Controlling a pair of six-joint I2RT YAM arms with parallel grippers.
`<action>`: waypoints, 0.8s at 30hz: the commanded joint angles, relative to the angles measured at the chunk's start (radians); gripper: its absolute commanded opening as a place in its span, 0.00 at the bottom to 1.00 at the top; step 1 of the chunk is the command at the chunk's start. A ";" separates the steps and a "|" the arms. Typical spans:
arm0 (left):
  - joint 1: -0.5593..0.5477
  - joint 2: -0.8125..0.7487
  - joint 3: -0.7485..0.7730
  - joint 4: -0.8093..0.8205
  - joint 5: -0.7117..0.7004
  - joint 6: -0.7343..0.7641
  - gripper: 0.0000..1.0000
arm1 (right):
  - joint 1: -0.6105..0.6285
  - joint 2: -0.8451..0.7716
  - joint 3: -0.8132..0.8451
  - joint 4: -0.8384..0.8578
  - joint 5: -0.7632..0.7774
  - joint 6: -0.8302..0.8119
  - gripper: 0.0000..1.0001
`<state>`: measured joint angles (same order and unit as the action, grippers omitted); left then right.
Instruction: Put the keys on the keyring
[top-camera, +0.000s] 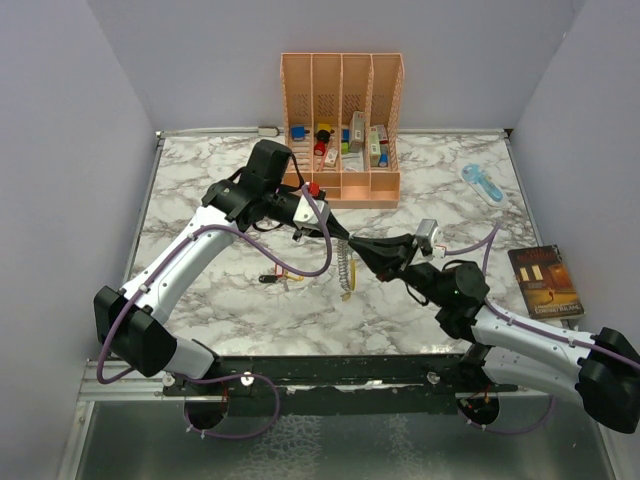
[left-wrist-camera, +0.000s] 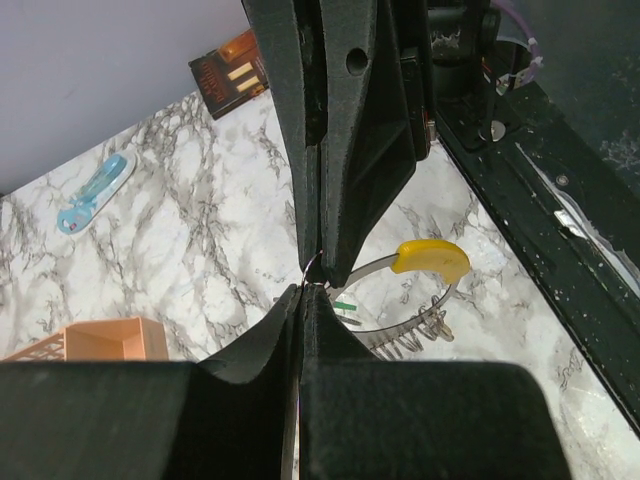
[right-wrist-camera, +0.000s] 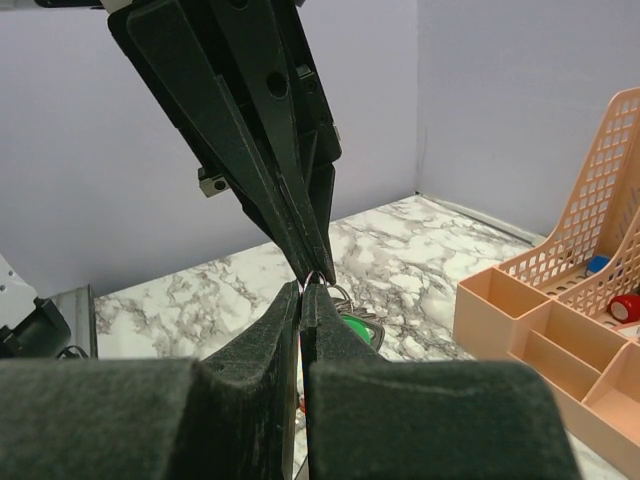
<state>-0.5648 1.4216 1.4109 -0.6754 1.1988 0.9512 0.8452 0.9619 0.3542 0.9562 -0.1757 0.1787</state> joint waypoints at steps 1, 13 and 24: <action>-0.004 -0.016 -0.010 0.009 0.042 0.002 0.00 | 0.006 -0.016 0.030 0.020 -0.008 -0.006 0.02; -0.007 0.002 0.058 -0.161 -0.080 0.211 0.00 | 0.006 -0.124 0.031 -0.157 0.048 0.012 0.18; -0.031 -0.001 0.116 -0.283 -0.228 0.403 0.00 | 0.006 -0.154 0.196 -0.555 0.069 -0.066 0.36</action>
<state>-0.5777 1.4242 1.4773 -0.8749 1.0554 1.2274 0.8452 0.7872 0.4480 0.6300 -0.1215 0.1593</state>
